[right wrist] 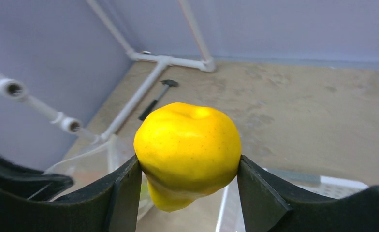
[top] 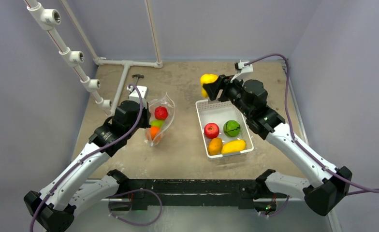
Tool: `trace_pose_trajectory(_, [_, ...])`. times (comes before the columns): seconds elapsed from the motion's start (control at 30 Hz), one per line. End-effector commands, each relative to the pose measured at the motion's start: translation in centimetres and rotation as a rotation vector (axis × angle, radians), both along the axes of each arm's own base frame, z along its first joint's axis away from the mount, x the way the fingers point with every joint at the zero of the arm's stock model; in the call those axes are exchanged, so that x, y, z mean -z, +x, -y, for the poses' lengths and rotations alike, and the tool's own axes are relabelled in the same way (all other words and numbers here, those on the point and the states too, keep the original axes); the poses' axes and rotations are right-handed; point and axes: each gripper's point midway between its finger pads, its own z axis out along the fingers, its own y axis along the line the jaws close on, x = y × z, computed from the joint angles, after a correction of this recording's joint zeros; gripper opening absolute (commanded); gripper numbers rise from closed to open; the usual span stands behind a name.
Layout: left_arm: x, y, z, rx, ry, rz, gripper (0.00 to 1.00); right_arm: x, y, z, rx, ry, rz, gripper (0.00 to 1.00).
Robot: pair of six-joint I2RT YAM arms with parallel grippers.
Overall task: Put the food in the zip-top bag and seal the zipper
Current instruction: Place the fake fruit in the zipper food storage bag.
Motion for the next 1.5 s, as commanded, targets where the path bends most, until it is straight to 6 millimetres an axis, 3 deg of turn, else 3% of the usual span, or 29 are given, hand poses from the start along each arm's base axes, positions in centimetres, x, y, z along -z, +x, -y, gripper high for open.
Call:
trace_pose_trajectory(0.0, [-0.5,0.3,0.3,0.012,0.000,0.027,0.00,-3.9,-3.1,-3.5,-0.207,0.058,0.135,0.26])
trace_pose_trajectory(0.27, [-0.4,0.4,0.3,0.014,0.000,0.024,0.00,-5.1,-7.5,-9.4,-0.359,0.079,0.161,0.27])
trace_pose_trajectory(0.7, [-0.6,0.3,0.4,0.021,-0.007,0.031,0.00,-2.5,-9.2,-16.0,-0.434,0.032,0.110,0.31])
trace_pose_trajectory(1.17, [-0.8,0.2,0.4,0.025,-0.012,0.034,0.00,3.7,-6.4,-19.4,-0.327,-0.078,-0.002,0.37])
trace_pose_trajectory(1.47, [-0.8,0.2,0.5,0.028,-0.014,0.035,0.00,6.7,-4.6,-20.6,-0.247,-0.113,-0.088,0.61])
